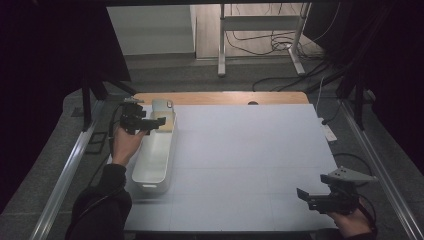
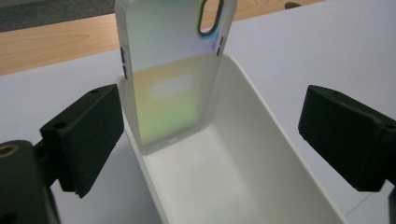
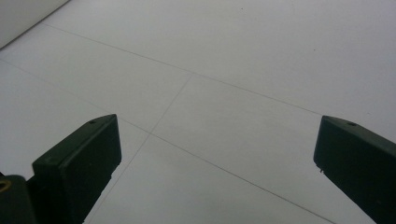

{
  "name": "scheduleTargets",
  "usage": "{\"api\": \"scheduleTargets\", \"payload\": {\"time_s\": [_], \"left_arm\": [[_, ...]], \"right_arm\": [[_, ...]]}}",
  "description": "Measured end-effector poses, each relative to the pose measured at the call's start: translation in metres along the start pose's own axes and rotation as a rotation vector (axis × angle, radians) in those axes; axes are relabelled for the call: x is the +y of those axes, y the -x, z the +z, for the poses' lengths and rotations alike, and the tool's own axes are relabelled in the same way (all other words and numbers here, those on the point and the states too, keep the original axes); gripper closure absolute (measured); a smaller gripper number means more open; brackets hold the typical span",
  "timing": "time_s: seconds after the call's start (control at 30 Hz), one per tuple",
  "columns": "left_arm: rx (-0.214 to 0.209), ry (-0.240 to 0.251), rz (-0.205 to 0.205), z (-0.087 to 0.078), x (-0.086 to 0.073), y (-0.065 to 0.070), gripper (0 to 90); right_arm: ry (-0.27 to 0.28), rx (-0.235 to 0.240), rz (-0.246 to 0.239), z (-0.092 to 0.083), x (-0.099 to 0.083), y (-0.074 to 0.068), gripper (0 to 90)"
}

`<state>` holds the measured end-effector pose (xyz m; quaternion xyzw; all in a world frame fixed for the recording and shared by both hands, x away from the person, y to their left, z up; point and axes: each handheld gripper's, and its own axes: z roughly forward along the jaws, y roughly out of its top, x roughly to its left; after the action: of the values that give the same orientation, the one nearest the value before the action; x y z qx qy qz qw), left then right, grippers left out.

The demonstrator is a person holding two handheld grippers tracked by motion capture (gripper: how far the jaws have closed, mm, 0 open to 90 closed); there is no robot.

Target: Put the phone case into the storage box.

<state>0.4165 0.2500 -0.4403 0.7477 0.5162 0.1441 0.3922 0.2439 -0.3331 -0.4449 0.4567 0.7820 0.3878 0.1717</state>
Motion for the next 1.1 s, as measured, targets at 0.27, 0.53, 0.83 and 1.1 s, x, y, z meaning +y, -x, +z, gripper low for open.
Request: {"api": "scheduleTargets", "payload": {"time_s": [0.27,0.53,0.83,1.1], "left_arm": [[-0.021,0.031,0.020,-0.006,-0.006,0.006,3.8],[-0.040,0.037,0.037,-0.007,-0.012,0.012,1.5],[-0.080,0.056,0.058,-0.012,-0.018,0.021,0.8],[-0.083,0.053,0.077,-0.015,-0.023,0.027,0.6]], "right_arm": [[-0.001,0.000,0.000,0.000,0.000,0.000,0.7],[-0.001,0.000,0.000,0.000,0.000,0.000,0.6],[-0.002,0.002,0.002,0.000,0.000,0.000,0.3],[-0.001,0.002,-0.002,0.000,0.000,0.000,0.2]]}}
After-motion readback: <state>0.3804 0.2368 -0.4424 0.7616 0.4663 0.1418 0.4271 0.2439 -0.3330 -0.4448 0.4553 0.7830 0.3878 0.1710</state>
